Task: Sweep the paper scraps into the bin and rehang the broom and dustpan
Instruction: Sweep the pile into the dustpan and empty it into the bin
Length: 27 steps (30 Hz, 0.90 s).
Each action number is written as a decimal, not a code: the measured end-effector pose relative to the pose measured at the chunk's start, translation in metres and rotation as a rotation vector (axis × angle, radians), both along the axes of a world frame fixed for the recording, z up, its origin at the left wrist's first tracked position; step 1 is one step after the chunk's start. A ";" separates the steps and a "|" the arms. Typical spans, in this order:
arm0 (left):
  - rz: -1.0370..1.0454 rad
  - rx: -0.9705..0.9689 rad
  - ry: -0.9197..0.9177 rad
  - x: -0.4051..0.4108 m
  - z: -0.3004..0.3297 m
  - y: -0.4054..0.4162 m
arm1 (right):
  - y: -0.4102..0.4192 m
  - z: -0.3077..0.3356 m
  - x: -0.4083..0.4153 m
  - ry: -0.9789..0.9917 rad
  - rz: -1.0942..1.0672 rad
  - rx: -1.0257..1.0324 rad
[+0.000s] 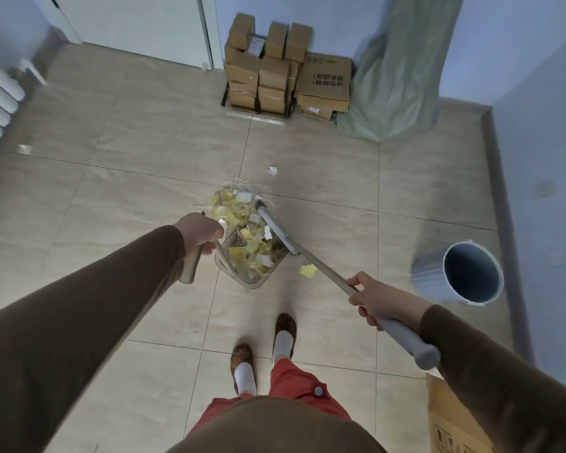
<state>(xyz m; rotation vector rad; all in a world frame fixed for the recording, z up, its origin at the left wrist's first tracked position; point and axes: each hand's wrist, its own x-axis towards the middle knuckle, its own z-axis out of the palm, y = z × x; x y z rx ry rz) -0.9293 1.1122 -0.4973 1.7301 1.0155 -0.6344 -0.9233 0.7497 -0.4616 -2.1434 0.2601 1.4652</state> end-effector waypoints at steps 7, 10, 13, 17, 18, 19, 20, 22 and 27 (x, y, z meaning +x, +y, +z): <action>0.022 -0.110 0.017 -0.003 0.001 -0.002 | 0.055 -0.057 0.002 -0.084 0.188 -0.079; 0.038 -0.157 0.032 -0.003 -0.001 0.002 | 0.056 -0.064 -0.016 -0.011 0.251 -0.090; 0.042 -0.152 0.031 -0.004 0.002 0.000 | 0.030 -0.048 -0.024 0.008 0.222 -0.094; 0.064 -0.137 -0.007 -0.010 0.002 -0.003 | -0.012 -0.011 -0.024 0.017 0.106 -0.050; 0.069 -0.147 -0.013 -0.012 0.002 -0.004 | -0.021 -0.003 -0.026 0.012 0.091 -0.034; 0.069 -0.152 -0.014 -0.015 0.003 -0.005 | -0.028 0.002 -0.028 0.005 0.082 -0.026; 0.063 -0.154 -0.018 -0.017 0.003 -0.005 | -0.035 0.006 -0.030 0.000 0.067 -0.023; 0.039 -0.162 -0.025 -0.024 0.005 -0.005 | -0.046 0.009 -0.033 0.010 -0.016 -0.004; -0.081 -0.245 -0.056 -0.036 0.021 -0.006 | -0.054 0.006 -0.033 0.065 -0.402 0.119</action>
